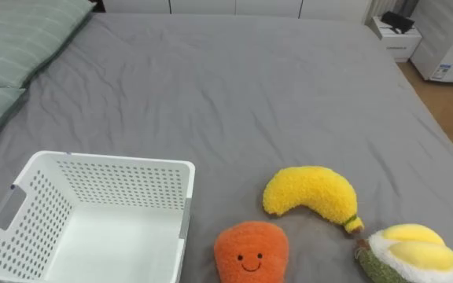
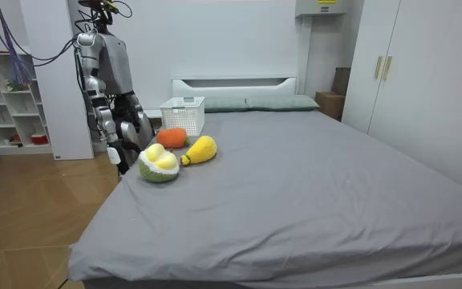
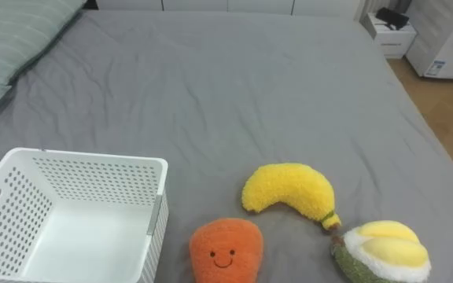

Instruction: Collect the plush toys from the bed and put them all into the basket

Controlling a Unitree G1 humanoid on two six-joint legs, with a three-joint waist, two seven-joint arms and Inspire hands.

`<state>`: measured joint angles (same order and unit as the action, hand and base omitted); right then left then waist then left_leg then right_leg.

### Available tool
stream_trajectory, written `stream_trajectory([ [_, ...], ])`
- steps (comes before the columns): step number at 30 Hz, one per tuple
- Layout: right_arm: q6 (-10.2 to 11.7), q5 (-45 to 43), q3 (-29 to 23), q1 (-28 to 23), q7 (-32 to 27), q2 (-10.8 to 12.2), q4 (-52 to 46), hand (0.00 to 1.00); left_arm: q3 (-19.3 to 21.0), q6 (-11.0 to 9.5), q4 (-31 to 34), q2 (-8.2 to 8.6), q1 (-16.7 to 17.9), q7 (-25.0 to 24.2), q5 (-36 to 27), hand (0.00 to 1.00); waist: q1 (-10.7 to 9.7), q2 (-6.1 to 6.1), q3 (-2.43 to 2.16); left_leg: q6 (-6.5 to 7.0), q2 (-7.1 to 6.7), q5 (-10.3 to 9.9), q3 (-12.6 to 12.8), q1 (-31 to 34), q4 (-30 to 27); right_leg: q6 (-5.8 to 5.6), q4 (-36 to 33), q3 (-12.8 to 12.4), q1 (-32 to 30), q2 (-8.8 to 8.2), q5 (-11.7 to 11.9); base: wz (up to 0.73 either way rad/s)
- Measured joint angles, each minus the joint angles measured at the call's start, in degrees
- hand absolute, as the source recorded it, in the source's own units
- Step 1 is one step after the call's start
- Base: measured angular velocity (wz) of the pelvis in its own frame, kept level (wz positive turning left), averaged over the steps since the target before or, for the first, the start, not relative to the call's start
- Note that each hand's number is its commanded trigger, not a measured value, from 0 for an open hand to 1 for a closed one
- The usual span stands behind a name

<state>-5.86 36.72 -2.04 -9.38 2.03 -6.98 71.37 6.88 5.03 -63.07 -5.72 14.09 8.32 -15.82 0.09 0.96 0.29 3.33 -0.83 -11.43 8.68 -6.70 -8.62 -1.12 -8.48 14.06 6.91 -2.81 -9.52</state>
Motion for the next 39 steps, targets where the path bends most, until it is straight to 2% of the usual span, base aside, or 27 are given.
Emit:
stream_trajectory([
  [4,0.02,-0.09,-0.4,0.09,0.03,0.01,0.13,0.0,0.14,-0.05,0.02,0.01,-0.06,1.82,2.79,0.0,-0.01,0.1,-0.04,0.0,0.0,0.0,0.02,0.07,-0.01,0.0,-0.03,-0.02,-0.1,0.01,0.0,0.0],
  [14,0.07,-0.06,-0.43,0.12,0.55,0.07,0.42,0.0,0.14,-0.36,1.95,0.14,-0.06,4.05,3.26,0.0,-0.02,0.67,-0.05,0.0,0.0,0.01,0.06,0.08,-0.04,0.01,-0.07,-0.06,-0.18,0.01,0.01,0.0],
  [16,0.08,-0.03,-0.53,-0.04,0.45,0.06,0.32,0.0,0.3,-0.36,2.54,0.11,-0.03,4.11,4.88,0.0,-0.01,0.74,-0.1,0.0,0.02,0.01,0.05,0.07,-0.03,0.01,-0.11,-0.1,-0.18,0.03,0.01,0.0],
  [20,0.04,1.82,-0.67,-0.61,-0.2,0.06,0.39,0.0,1.54,-0.24,2.27,0.11,0.09,4.12,5.24,0.0,0.02,0.81,-0.12,0.0,0.02,0.01,0.08,-0.17,-0.03,0.05,-0.16,-0.66,0.08,0.11,0.08,0.0],
  [23,-0.48,3.82,-3.4,-1.61,-0.95,-0.18,0.53,0.0,2.73,-0.06,2.24,0.06,0.92,3.94,5.19,0.0,-0.23,0.99,-0.11,0.0,0.02,0.0,0.21,-0.2,0.06,0.03,-0.17,-1.08,0.04,0.21,0.06,-0.01],
  [25,-0.57,5.62,-5.96,-2.89,-2.29,-0.25,0.66,0.0,5.15,-0.05,2.2,0.09,1.56,3.94,5.25,0.0,-0.43,1.37,-0.13,-0.01,0.06,-0.01,0.42,-0.51,0.12,0.01,-0.17,-1.22,0.05,0.22,-0.08,-0.04],
  [28,-0.72,8.48,-10.57,-4.64,-3.83,-0.5,-0.1,0.0,7.85,-0.02,2.42,-0.53,3.24,3.92,5.43,0.0,-1.78,2.26,-0.13,-0.05,0.11,-0.02,0.61,-0.81,0.31,0.06,-0.22,-1.36,0.4,0.22,-0.12,-0.03],
  [30,-1.55,8.59,-14.59,-4.93,-5.13,-1.46,-0.06,0.0,9.27,-0.01,2.39,-0.87,3.91,3.91,6.96,0.0,-2.71,3.04,-0.16,-0.03,0.09,-0.02,0.68,-0.74,0.28,0.06,-0.3,-1.29,0.22,0.17,-0.13,-0.06],
  [32,-1.69,8.62,-16.26,-4.83,-6.21,-2.64,-0.17,0.0,9.36,0.0,2.39,-1.41,3.87,3.85,8.11,0.0,-2.94,3.63,-0.18,-0.02,0.09,-0.03,0.86,-0.78,0.25,0.06,-0.32,-1.32,0.14,0.05,-0.11,-0.06],
  [35,-1.79,7.93,-19.82,-3.29,-9.54,-5.18,-1.86,0.0,9.38,-0.01,2.45,-2.36,3.94,3.55,8.14,0.0,-3.17,4.34,-0.16,0.0,0.14,-0.01,1.53,-1.01,0.27,0.08,-0.42,-2.61,-0.04,0.33,0.13,-0.12],
  [37,-1.74,4.54,-20.12,-1.22,-13.49,-7.91,-6.7,0.0,9.18,0.01,2.72,-3.21,3.19,3.44,9.03,0.0,-3.27,4.59,-0.16,0.05,0.14,-0.03,2.03,-0.73,0.17,0.04,-0.49,-2.88,-0.6,0.38,0.38,-0.2],
  [39,-1.46,0.91,-20.15,0.75,-15.92,-9.44,-11.22,0.0,9.22,-0.04,2.94,-3.89,2.91,3.45,10.08,0.0,-3.35,4.91,-0.14,0.07,0.14,-0.03,2.21,-0.27,0.08,0.03,-0.57,-3.19,-1.15,0.42,0.56,-0.07],
])
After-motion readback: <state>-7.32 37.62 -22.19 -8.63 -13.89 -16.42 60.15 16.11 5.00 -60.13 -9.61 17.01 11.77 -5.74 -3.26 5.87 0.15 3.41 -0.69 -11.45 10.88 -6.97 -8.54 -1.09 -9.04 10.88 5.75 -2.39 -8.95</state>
